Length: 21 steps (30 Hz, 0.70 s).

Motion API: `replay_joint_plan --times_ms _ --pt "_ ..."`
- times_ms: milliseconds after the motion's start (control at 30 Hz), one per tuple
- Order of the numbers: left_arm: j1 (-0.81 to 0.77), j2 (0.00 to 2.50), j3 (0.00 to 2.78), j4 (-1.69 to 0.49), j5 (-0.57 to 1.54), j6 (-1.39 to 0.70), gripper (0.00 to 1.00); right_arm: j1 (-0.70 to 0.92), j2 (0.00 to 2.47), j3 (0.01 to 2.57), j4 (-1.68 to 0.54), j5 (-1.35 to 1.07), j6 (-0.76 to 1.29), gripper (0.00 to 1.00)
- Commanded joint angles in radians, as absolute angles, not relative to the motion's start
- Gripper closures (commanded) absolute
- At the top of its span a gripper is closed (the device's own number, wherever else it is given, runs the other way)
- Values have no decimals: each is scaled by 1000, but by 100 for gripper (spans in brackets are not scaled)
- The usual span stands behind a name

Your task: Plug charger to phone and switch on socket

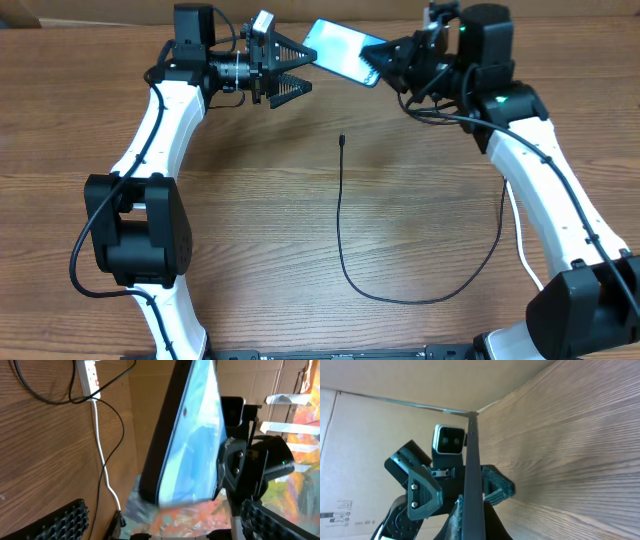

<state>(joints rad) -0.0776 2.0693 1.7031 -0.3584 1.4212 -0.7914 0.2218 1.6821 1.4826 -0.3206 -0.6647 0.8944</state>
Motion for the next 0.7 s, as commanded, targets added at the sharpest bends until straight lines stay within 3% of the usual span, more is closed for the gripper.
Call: replay_joint_plan --times_ms 0,667 --pt "-86 2072 1714 -354 1441 -809 9 254 1707 1505 -286 -640 930 96" --pt "-86 2072 1714 -354 1439 -820 11 347 1731 1505 -318 -550 943 96"
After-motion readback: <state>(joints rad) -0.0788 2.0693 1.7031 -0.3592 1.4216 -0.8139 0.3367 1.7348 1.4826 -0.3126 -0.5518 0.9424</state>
